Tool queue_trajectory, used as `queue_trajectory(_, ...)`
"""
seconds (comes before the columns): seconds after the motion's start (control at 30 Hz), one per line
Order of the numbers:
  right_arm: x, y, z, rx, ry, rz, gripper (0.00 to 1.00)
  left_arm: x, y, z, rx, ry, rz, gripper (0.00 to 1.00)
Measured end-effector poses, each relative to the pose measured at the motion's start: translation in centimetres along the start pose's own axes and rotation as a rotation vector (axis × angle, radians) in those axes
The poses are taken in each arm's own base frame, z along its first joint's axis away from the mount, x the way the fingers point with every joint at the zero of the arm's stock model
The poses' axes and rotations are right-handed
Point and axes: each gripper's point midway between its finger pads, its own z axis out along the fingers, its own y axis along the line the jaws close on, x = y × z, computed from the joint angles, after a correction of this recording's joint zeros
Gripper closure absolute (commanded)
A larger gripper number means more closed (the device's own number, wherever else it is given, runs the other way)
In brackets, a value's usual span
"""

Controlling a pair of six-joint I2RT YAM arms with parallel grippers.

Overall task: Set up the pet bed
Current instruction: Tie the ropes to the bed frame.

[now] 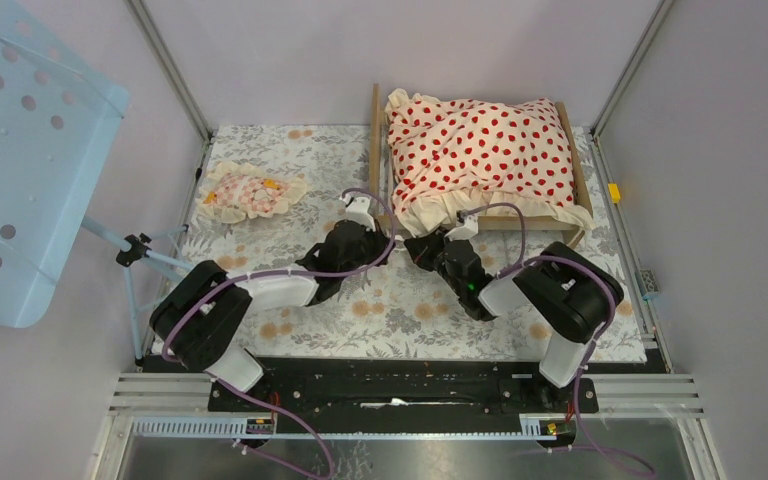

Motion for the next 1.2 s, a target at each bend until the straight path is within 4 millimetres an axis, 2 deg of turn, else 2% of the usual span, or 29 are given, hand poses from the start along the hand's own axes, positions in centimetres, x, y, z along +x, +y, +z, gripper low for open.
queue_trajectory(0.17,-0.7,0.5,-1.2,-0.029,-0.018,-0.022,0.99,-0.3,-0.2,0.2,-0.017,0.021,-0.034,1.0)
queue_trajectory(0.47,-1.2,1.8,-2.4,-0.095,-0.018,-0.057,0.98,0.1,-0.2,2.0,-0.052,0.079,-0.048,1.0)
queue_trajectory(0.77,-1.9,2.5,-3.2,-0.122,-0.032,-0.088,0.95,-0.8,-0.3,3.6,-0.084,0.079,-0.054,1.0)
queue_trajectory(1.1,-2.9,3.4,-3.8,-0.148,-0.058,-0.125,0.87,-1.2,0.0,4.9,-0.091,0.072,-0.038,1.0)
queue_trajectory(1.2,-3.0,3.5,-3.9,-0.147,-0.061,-0.135,0.81,-1.2,0.0,5.0,-0.081,0.074,-0.023,1.0)
